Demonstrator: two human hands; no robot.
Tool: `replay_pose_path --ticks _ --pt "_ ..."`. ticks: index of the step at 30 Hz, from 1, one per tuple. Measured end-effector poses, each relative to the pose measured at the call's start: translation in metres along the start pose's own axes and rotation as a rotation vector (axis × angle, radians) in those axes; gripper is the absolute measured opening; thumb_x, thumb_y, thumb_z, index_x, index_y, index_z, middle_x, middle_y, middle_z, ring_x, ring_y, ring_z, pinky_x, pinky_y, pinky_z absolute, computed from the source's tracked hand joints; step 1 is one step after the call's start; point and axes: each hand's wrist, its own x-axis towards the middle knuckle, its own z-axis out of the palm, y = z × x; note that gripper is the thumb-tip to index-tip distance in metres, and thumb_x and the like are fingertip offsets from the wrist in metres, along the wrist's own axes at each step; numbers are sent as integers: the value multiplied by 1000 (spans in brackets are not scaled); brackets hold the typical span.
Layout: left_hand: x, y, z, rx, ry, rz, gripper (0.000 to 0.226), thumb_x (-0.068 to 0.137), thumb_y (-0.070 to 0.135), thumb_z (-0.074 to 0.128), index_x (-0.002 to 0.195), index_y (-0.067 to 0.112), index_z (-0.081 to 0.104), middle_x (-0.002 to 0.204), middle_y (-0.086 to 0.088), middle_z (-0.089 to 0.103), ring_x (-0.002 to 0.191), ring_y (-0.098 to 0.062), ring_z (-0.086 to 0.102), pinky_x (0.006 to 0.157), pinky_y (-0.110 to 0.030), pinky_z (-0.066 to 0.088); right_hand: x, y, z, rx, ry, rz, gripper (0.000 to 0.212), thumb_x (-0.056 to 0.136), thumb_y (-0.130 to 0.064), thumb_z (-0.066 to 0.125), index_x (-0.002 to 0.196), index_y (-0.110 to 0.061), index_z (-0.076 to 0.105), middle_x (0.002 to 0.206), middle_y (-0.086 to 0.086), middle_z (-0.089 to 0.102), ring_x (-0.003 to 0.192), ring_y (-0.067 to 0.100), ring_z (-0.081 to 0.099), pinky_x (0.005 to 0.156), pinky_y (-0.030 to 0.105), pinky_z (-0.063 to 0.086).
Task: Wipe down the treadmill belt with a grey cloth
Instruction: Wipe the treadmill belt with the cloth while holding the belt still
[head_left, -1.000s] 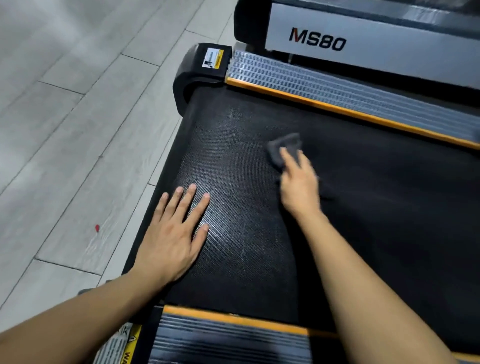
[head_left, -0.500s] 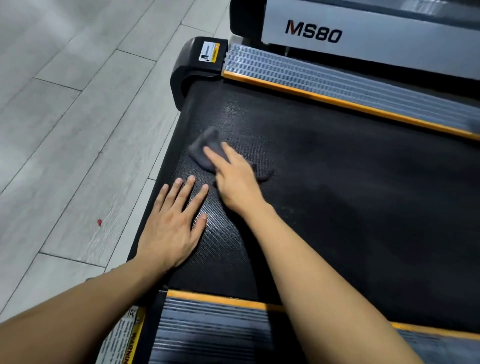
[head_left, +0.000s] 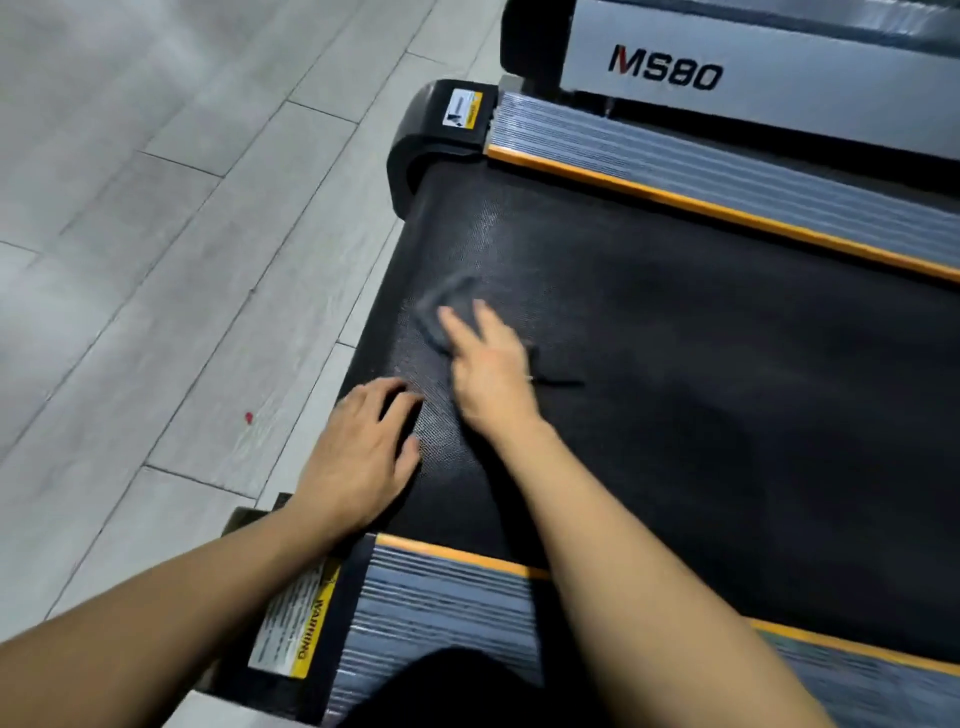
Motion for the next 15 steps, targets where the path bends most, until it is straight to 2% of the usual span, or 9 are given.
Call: replay_pose_path --ticks 3,6,9,12,14,15 --pt "-27 -4 -8 82 -92 61 64 89 50 42 140 14 57 149 -14 53 135 -38 52 109 -49 45 8 -49 12 25 -140 -130 56 87 -7 55 142 -20 54 154 25 36 140 40 36 117 47 26" --pt "-35 -4 -10 83 -161 36 74 87 58 40 147 15 52 155 -14 48 139 -39 48 111 -50 44 -13 -18 -8 10 -154 -120 62 86 -5 58 145 -24 49 156 21 33 141 37 35 119 45 25" --pt "-31 -2 -13 31 -209 23 78 86 60 44 150 15 48 158 -15 42 144 -39 42 117 -51 38 -65 60 -50 -76 -53 106 68 82 -10 55 147 -27 46 156 23 33 135 42 41 115 43 30" --pt "-28 0 -15 -12 -205 10 73 92 48 63 153 16 42 163 -13 35 150 -37 33 122 -48 31 -119 133 -102 -127 90 395 61 91 -14 47 151 -27 39 157 24 29 137 44 38 113 49 35" --pt "-26 4 -16 -26 -206 4 74 91 41 70 154 16 41 164 -13 32 151 -37 30 124 -47 27 -138 149 -117 -125 155 597 59 96 -15 48 152 -27 35 159 23 23 142 42 31 114 50 32" --pt "-27 5 -16 -36 -209 -2 74 90 40 72 154 16 42 164 -14 32 151 -38 29 124 -47 27 -139 144 -111 -140 171 639 61 94 -13 51 152 -25 36 158 25 23 141 44 32 114 49 32"
